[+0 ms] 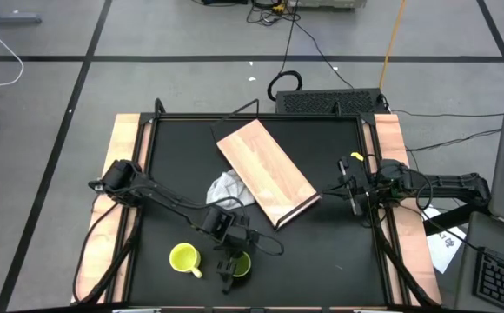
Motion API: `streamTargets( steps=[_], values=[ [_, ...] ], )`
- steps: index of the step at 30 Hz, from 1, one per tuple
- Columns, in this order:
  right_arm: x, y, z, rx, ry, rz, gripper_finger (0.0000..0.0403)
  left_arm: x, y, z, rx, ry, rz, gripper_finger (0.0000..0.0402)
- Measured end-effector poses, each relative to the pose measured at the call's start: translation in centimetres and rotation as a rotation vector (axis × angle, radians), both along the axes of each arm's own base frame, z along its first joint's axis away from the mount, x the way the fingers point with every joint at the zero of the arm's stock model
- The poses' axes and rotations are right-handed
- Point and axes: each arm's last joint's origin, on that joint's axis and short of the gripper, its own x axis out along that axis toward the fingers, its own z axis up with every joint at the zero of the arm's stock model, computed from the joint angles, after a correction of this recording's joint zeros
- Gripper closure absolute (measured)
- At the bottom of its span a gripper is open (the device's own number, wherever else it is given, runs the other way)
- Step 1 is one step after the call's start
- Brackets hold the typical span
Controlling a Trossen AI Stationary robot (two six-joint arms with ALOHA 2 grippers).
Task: Stack small to large cups/mugs on shelf
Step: Put the black mug on the shelf
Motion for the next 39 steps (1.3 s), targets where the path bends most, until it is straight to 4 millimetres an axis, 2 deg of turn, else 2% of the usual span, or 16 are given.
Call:
streamTargets(
  steps=[4, 12, 19, 28, 33, 39],
  values=[
    [0.0, 0.0, 0.0, 0.000, 0.000, 0.000, 0.0403, 0.0, -0.2, 0.1, 0.011, -0.023, -0.034, 0.0380],
    [0.0, 0.0, 0.0, 0.000, 0.001, 0.000, 0.0403, 0.0, -0.9, 0.4, 0.062, -0.075, -0.114, 0.0389],
    [0.0, 0.0, 0.0, 0.000, 0.000, 0.001, 0.0403, -0.5, -0.9, 1.8, 0.107, -0.096, -0.154, 0.0389],
    [0.0, 0.0, 0.0, 0.000, 0.000, 0.000, 0.0403, -2.7, 0.3, 6.7, 0.166, -0.215, -0.131, 0.0390],
    [0.0, 0.0, 0.0, 0.000, 0.000, 0.000, 0.0403, -4.8, 1.2, 9.5, 0.189, -0.273, -0.139, 0.0390],
    [0.0, 0.0, 0.0, 0.000, 0.000, 0.001, 0.0403, -7.3, 2.8, 11.1, 0.226, -0.320, -0.103, 0.0390]
  ],
)
